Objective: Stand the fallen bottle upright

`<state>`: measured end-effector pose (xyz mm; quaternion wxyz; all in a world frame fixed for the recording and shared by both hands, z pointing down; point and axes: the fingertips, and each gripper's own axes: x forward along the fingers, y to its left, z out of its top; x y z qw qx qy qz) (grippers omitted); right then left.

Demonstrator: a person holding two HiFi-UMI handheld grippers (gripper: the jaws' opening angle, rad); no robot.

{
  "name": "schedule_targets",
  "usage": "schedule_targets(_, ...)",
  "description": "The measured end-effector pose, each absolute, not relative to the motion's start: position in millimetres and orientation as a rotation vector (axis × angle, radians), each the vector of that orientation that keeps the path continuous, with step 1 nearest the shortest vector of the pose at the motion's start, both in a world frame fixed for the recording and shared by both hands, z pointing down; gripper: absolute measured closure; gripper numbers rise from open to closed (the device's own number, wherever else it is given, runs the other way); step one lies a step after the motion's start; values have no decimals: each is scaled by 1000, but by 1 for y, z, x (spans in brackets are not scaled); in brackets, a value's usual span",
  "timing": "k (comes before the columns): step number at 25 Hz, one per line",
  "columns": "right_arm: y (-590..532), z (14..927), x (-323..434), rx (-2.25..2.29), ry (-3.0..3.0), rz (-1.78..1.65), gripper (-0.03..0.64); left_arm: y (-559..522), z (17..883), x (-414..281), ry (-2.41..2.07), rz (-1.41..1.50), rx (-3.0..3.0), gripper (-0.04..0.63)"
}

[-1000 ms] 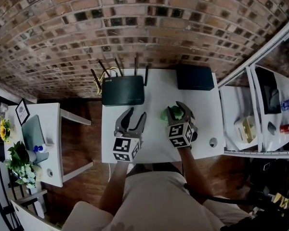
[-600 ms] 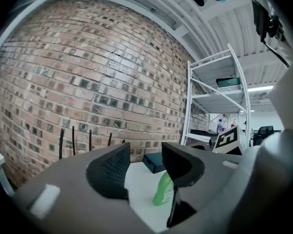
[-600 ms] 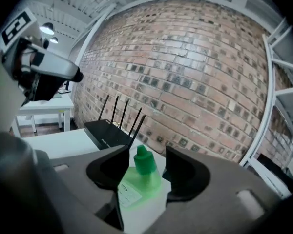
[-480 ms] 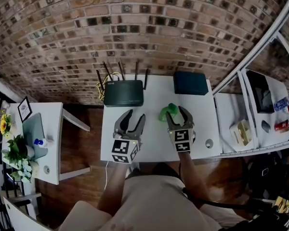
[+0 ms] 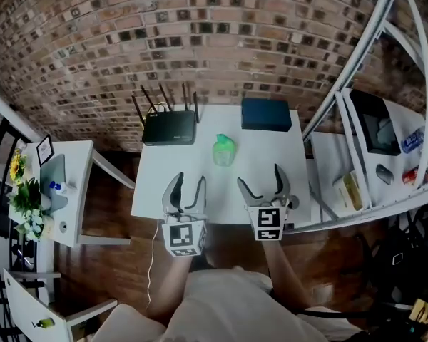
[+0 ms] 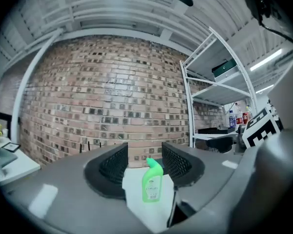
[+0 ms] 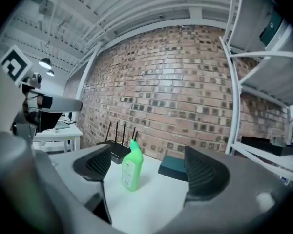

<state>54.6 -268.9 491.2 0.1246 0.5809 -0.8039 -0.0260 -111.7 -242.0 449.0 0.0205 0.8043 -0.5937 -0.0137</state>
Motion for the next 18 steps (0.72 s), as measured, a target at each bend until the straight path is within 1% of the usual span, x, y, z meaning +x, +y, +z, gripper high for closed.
schedule_targets(1, -255, 493, 66, 1705, -2357, -66, 164, -225, 451, -100, -1867, -18, 2495, 364)
schedule_targets(5, -211, 503, 93, 1696, -2458, 63, 180, -170, 473, -64, -1883, 117, 2471, 287)
schedule_targets(9, -170, 495, 83, 1645, -2523, 72, 199, -134, 476, -68, -1922, 170, 2416, 248)
schedule_targets(13, -161, 468, 84, 1708, -2512, -1, 210, -139, 450, -71, -1925, 85, 2438, 207)
schedule_targets(18, -156, 430, 87, 1786, -2476, -126, 210, -140, 429, -82, -2013, -1, 2428, 190)
